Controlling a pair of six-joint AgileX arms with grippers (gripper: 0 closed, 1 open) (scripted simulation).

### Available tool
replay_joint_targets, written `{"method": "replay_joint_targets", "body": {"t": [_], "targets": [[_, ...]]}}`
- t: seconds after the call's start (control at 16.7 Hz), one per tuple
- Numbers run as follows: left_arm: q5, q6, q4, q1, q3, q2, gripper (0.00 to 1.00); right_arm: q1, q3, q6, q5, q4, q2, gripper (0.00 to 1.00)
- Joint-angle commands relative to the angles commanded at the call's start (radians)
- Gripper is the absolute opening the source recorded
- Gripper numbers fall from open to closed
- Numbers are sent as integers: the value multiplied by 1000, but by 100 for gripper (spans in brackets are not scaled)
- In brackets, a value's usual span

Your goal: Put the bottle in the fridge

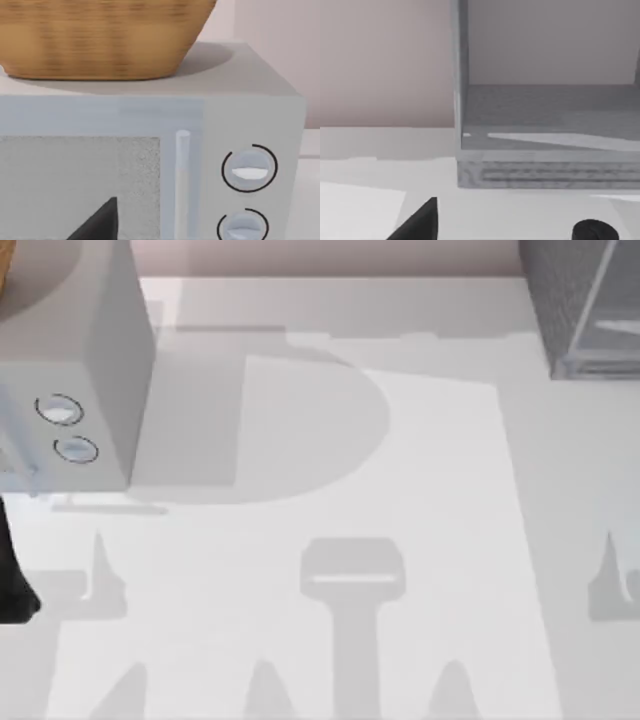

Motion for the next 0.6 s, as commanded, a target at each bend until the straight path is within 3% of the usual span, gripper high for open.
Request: {"method": "replay_joint_targets", "body": {"t": [0.3, 0.6], "targets": [[0, 0, 0, 0, 0, 0, 100, -21, 16, -21, -41, 17, 51, 100], [0, 0, 0, 0, 0, 0, 100, -123, 85, -130, -223, 89, 308, 100]]}}
